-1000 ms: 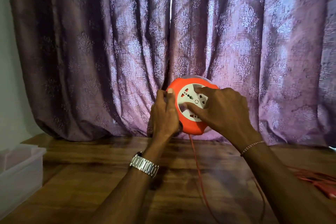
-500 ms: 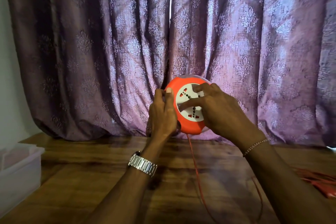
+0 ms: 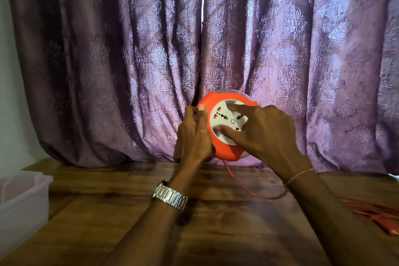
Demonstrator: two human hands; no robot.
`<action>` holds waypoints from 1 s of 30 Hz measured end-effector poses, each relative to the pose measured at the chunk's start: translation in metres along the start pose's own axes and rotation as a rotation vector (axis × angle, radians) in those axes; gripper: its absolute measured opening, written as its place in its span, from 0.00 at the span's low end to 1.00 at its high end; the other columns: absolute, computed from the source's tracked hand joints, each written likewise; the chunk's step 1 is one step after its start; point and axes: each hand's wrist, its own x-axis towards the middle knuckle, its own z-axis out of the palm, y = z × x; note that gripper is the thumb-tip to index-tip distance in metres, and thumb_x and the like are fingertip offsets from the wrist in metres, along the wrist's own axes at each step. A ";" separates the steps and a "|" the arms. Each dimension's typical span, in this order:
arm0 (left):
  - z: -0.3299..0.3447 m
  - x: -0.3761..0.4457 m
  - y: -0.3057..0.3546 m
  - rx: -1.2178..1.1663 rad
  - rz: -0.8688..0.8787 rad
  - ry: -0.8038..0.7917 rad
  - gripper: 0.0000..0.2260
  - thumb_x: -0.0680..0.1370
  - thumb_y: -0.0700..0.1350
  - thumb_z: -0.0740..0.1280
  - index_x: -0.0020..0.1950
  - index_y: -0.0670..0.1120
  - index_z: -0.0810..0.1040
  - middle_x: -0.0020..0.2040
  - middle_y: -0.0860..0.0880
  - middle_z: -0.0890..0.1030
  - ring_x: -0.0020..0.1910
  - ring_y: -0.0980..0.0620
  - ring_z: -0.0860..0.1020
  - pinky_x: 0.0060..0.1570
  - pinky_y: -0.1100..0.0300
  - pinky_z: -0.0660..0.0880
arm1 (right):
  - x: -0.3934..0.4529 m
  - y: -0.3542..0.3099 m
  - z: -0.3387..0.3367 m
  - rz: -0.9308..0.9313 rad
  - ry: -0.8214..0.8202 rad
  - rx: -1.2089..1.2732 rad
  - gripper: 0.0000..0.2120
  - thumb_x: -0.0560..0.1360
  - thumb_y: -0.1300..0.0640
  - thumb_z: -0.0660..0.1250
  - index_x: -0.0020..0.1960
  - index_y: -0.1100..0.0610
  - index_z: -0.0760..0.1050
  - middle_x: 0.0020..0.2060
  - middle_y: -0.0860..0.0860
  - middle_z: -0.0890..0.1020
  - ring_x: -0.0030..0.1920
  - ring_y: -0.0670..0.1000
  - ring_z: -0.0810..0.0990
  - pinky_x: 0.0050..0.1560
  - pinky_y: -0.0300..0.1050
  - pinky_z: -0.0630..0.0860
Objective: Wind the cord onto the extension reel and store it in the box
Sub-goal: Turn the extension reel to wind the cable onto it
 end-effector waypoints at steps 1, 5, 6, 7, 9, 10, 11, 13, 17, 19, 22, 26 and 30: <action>0.000 0.000 0.000 -0.006 -0.008 0.002 0.14 0.85 0.53 0.58 0.43 0.48 0.69 0.36 0.50 0.78 0.35 0.52 0.74 0.36 0.55 0.62 | 0.001 0.000 -0.001 -0.027 0.006 -0.015 0.34 0.64 0.23 0.57 0.62 0.40 0.76 0.42 0.53 0.85 0.45 0.58 0.80 0.37 0.46 0.72; -0.001 0.002 -0.003 0.012 0.002 0.002 0.15 0.85 0.55 0.57 0.44 0.47 0.70 0.36 0.47 0.78 0.39 0.43 0.76 0.38 0.51 0.66 | 0.004 0.002 -0.009 -0.223 -0.003 0.111 0.18 0.72 0.40 0.67 0.56 0.49 0.80 0.47 0.52 0.81 0.50 0.57 0.73 0.43 0.51 0.73; -0.001 0.002 -0.004 0.015 0.001 0.008 0.15 0.85 0.54 0.57 0.43 0.47 0.69 0.36 0.46 0.78 0.40 0.44 0.77 0.38 0.51 0.67 | 0.005 0.004 -0.010 -0.294 -0.009 0.147 0.11 0.73 0.49 0.69 0.53 0.49 0.81 0.50 0.51 0.81 0.50 0.57 0.73 0.45 0.51 0.74; -0.001 0.003 -0.004 -0.002 -0.008 0.014 0.14 0.85 0.54 0.57 0.42 0.49 0.69 0.35 0.48 0.78 0.38 0.50 0.77 0.37 0.52 0.66 | 0.006 0.006 -0.011 -0.352 -0.032 0.162 0.09 0.72 0.57 0.70 0.51 0.48 0.81 0.54 0.51 0.81 0.51 0.58 0.73 0.46 0.50 0.74; 0.000 0.003 -0.003 -0.052 -0.032 0.025 0.15 0.85 0.54 0.57 0.40 0.50 0.68 0.32 0.53 0.76 0.31 0.60 0.74 0.34 0.54 0.63 | 0.005 0.005 -0.012 -0.409 -0.153 0.146 0.21 0.68 0.66 0.68 0.52 0.44 0.82 0.63 0.52 0.78 0.55 0.59 0.72 0.50 0.47 0.72; 0.000 0.003 -0.002 -0.062 -0.039 0.025 0.15 0.85 0.53 0.58 0.40 0.50 0.68 0.32 0.53 0.75 0.30 0.61 0.73 0.34 0.53 0.62 | 0.004 0.004 -0.013 -0.417 -0.194 0.129 0.25 0.66 0.67 0.67 0.54 0.42 0.81 0.66 0.53 0.75 0.57 0.59 0.71 0.51 0.47 0.71; 0.000 0.004 -0.003 -0.062 -0.041 0.025 0.15 0.85 0.53 0.58 0.40 0.50 0.68 0.32 0.53 0.75 0.30 0.62 0.73 0.34 0.54 0.61 | 0.004 0.002 -0.014 -0.419 -0.222 0.119 0.28 0.65 0.68 0.68 0.56 0.41 0.81 0.68 0.54 0.74 0.58 0.60 0.71 0.52 0.47 0.70; 0.000 0.005 -0.003 -0.048 -0.038 0.022 0.15 0.85 0.53 0.58 0.40 0.50 0.68 0.33 0.54 0.75 0.31 0.64 0.73 0.34 0.55 0.61 | 0.003 0.000 -0.015 -0.402 -0.251 0.090 0.29 0.65 0.67 0.67 0.57 0.38 0.80 0.69 0.53 0.72 0.59 0.60 0.70 0.49 0.45 0.68; 0.000 0.004 -0.002 -0.041 -0.039 0.005 0.14 0.85 0.54 0.58 0.43 0.47 0.70 0.37 0.46 0.80 0.39 0.44 0.78 0.38 0.51 0.70 | 0.004 0.001 -0.013 -0.367 -0.223 0.015 0.27 0.69 0.61 0.65 0.59 0.32 0.76 0.68 0.50 0.72 0.59 0.57 0.69 0.44 0.45 0.66; -0.001 0.003 -0.002 -0.017 -0.007 0.006 0.14 0.84 0.55 0.57 0.44 0.48 0.69 0.42 0.41 0.81 0.43 0.38 0.78 0.38 0.51 0.67 | 0.003 0.002 -0.011 -0.333 -0.197 0.023 0.26 0.70 0.56 0.62 0.61 0.31 0.73 0.64 0.52 0.73 0.58 0.58 0.71 0.43 0.47 0.71; -0.002 0.002 -0.001 0.010 0.029 -0.001 0.16 0.81 0.60 0.55 0.45 0.49 0.70 0.42 0.41 0.82 0.44 0.38 0.78 0.41 0.48 0.72 | -0.002 0.002 -0.009 -0.241 -0.140 0.070 0.27 0.68 0.51 0.65 0.63 0.30 0.71 0.53 0.53 0.77 0.53 0.57 0.77 0.41 0.47 0.73; -0.002 0.002 0.001 0.034 0.025 -0.002 0.17 0.80 0.62 0.53 0.42 0.51 0.68 0.34 0.52 0.76 0.40 0.40 0.77 0.40 0.48 0.72 | -0.003 -0.002 -0.004 -0.034 -0.022 0.108 0.29 0.62 0.31 0.63 0.64 0.32 0.72 0.45 0.50 0.84 0.47 0.57 0.82 0.42 0.47 0.76; -0.002 0.003 0.000 0.029 0.019 0.004 0.16 0.80 0.61 0.54 0.39 0.53 0.66 0.33 0.55 0.74 0.41 0.39 0.77 0.39 0.49 0.70 | -0.002 -0.004 -0.001 0.048 0.038 0.080 0.32 0.65 0.24 0.61 0.63 0.40 0.76 0.43 0.53 0.86 0.45 0.61 0.82 0.40 0.48 0.76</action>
